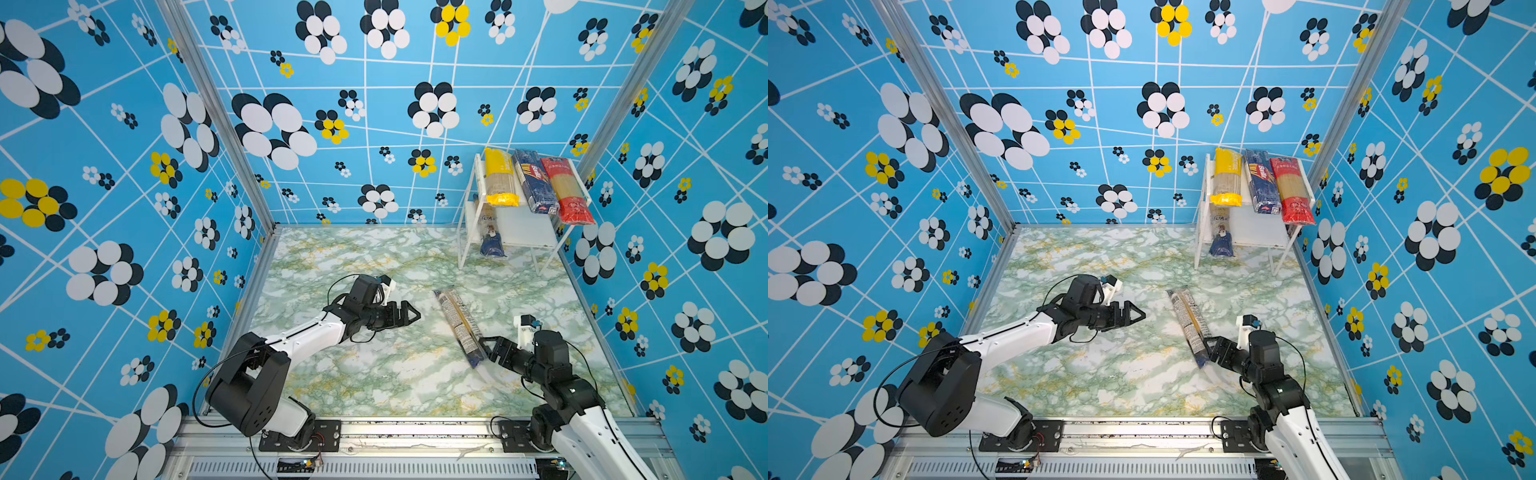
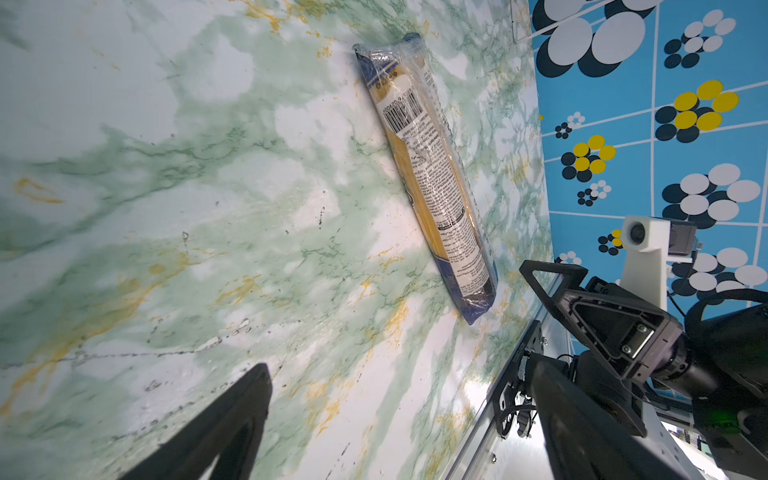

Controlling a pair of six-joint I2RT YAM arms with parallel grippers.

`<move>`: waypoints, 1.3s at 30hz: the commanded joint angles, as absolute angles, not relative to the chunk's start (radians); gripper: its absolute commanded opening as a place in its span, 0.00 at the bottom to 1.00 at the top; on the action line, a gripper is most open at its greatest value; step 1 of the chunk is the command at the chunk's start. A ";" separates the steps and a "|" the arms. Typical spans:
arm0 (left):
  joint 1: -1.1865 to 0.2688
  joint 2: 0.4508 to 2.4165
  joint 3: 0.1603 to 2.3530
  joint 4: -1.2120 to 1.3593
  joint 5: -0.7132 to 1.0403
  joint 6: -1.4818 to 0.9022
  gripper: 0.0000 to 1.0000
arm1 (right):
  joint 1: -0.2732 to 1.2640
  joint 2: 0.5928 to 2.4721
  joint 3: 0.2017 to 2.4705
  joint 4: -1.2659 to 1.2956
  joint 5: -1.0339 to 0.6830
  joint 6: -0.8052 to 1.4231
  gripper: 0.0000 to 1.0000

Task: Place and organize the pasta boxes and bags onto the shelf
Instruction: 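Lower the right gripper toward the blue end of the other clear bag, then close the right gripper around the blue end of the clear bag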

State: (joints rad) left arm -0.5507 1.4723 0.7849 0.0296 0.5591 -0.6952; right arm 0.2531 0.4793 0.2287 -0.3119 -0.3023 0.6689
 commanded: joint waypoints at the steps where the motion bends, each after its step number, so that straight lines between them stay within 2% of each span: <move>1: -0.558 1.483 0.805 0.021 0.541 -0.703 0.99 | 0.315 0.501 0.215 -0.318 -0.220 0.690 0.80; 14: -0.560 1.482 0.812 -0.002 0.540 -0.690 0.99 | 0.580 0.701 0.231 -0.220 0.080 0.700 0.83; 25: -0.555 1.490 0.804 0.003 0.551 -0.678 0.99 | 0.647 0.828 0.382 -0.430 0.303 0.663 0.91; 32: -0.539 1.512 0.803 0.025 0.571 -0.675 0.99 | 0.646 0.861 0.416 -0.411 0.261 0.572 0.93; 39: -0.525 1.510 0.769 0.087 0.609 -0.698 0.99 | 0.647 1.024 0.486 -0.386 0.186 0.456 0.96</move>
